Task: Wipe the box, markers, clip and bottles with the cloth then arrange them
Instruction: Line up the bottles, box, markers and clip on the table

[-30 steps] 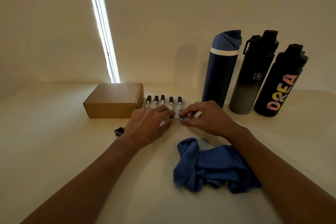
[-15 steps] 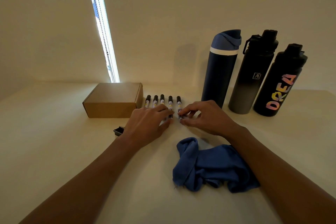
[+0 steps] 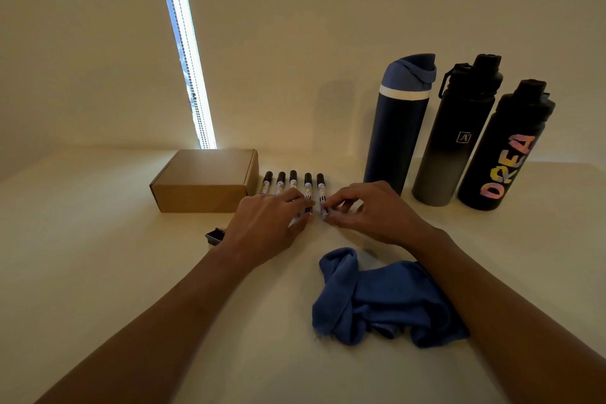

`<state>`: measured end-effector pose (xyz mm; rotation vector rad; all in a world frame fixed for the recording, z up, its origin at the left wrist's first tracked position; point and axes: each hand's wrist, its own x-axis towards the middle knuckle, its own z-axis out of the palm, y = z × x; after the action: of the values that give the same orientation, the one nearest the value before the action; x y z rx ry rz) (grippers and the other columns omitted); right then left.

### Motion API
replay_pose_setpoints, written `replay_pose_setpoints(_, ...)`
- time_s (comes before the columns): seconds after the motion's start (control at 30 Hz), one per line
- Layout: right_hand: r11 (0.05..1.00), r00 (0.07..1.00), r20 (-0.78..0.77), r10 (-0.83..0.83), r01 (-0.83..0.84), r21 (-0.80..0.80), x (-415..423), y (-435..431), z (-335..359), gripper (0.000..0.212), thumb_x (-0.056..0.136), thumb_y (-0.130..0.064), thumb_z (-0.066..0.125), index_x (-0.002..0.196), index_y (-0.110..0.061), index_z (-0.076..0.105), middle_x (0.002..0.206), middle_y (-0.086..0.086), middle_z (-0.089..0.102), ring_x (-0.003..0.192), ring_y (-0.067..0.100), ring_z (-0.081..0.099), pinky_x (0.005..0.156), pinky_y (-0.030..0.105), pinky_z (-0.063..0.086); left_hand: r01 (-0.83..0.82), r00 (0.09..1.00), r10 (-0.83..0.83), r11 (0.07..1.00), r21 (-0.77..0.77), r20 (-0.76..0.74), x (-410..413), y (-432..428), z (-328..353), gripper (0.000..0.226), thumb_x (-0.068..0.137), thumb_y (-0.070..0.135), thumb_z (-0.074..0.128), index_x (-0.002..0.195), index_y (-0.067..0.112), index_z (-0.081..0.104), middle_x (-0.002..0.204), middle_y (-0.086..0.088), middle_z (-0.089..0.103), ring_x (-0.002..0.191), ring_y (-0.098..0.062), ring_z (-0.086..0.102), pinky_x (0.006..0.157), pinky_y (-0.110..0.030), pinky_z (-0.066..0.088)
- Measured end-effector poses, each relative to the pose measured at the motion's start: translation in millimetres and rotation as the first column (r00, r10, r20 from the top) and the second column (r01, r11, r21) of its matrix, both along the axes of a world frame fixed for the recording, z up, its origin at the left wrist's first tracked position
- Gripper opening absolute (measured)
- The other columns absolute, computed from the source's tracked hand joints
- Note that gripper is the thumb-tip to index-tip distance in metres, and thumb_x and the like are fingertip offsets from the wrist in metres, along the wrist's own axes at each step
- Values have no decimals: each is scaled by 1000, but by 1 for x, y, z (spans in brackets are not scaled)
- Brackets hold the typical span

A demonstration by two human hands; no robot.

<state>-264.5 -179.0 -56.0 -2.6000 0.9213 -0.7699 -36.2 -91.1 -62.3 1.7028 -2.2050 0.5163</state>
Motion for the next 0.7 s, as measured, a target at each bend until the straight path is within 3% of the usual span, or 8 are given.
replay_pose_setpoints(0.13,1000,1000,4,0,0,-1,0,0,0,31,83,-53,73,110,-37,72,96,-23,68,88,-3,64,72,14,54,-4,1000,4,1000,-3,0,0,1,0,39,106,56,43,140,42,59,138,19,62,92,-6,70,62,-21,40)
replay_pose_setpoints(0.7,1000,1000,3,11,-11,18,0,-1,-1,34,86,-51,72,117,-40,69,98,-22,69,89,-3,65,75,20,57,-19,999,20,1000,-8,29,-1,2,1,37,106,54,45,136,40,62,132,18,65,85,-6,70,59,-21,41)
